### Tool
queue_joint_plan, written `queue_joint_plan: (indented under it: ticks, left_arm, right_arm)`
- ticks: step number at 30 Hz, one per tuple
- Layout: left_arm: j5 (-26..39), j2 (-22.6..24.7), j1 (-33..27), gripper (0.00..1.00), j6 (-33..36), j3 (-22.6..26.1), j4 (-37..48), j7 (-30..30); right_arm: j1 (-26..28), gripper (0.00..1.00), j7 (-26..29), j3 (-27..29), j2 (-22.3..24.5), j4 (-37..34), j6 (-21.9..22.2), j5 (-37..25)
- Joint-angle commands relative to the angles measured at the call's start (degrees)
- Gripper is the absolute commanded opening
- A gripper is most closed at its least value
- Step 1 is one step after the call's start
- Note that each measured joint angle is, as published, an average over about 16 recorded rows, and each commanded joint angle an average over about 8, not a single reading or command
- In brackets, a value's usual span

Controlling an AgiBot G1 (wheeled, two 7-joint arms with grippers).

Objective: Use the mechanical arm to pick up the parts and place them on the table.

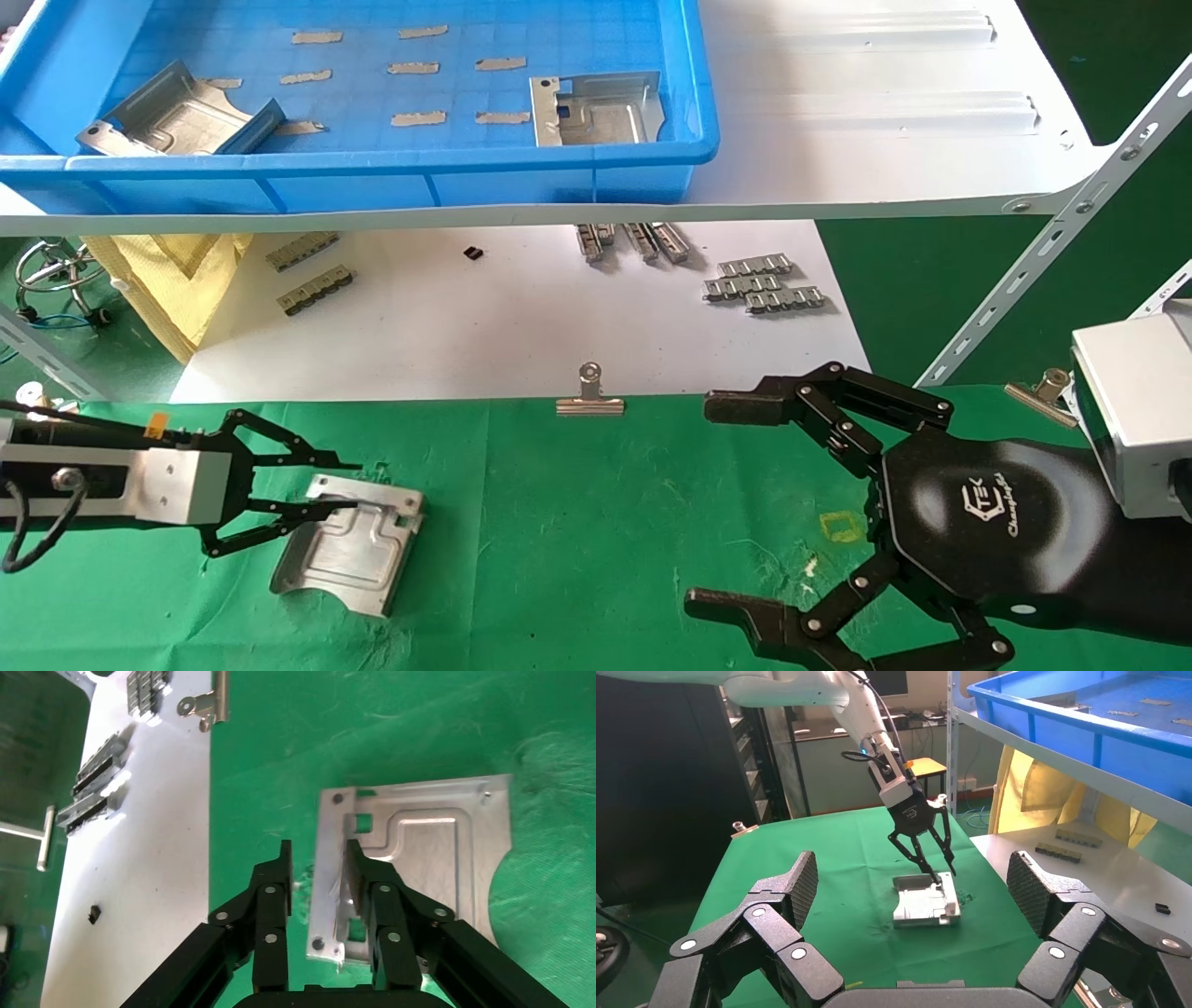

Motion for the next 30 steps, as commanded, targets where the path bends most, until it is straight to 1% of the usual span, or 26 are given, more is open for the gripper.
queue_joint_plan:
  ticks: [1, 4, 6, 13, 16, 20, 26, 30]
  left_arm:
    - [0.2, 0.5, -0.4, 1.00, 0.0, 0.2, 1.3, 0.9]
    - [-0.4, 0.5, -1.2, 1.00, 0.7, 0.1, 2.5, -1.2]
    - [-1.5, 0.2, -1.5, 1.00, 1.2, -0.2, 2.8, -4.0]
    - [-9.8, -1.7, 1.4, 1.00, 2.0, -2.9, 1.5, -18.1]
    - [-13.2, -2.4, 3.0, 1.00, 2.0, -4.1, 1.2, -22.4]
    - [-15.1, -2.7, 4.0, 1.00, 2.0, -4.8, 1.2, -23.9]
    - [-13.9, -2.6, 3.6, 1.00, 2.0, -4.6, 0.8, -22.5]
    - [-13.9, -2.8, 4.5, 1.00, 1.8, -5.5, -1.1, -23.6]
  right_arm:
    - [0.0, 1.00, 0.0, 0.0, 0.0, 0.0, 0.0, 0.0]
    - [0.0, 1.00, 0.0, 0.0, 0.0, 0.0, 0.0, 0.0]
    - [0.0, 1.00, 0.0, 0.0, 0.0, 0.0, 0.0, 0.0]
    - [0.0, 1.00, 0.0, 0.0, 0.0, 0.0, 0.0, 0.0]
    - [0.0, 1.00, 0.0, 0.0, 0.0, 0.0, 0.0, 0.0]
    - [0.0, 1.00, 0.0, 0.0, 0.0, 0.0, 0.0, 0.0]
    - [0.0, 1.00, 0.0, 0.0, 0.0, 0.0, 0.0, 0.0]
    - [0.0, 1.00, 0.0, 0.0, 0.0, 0.0, 0.0, 0.0]
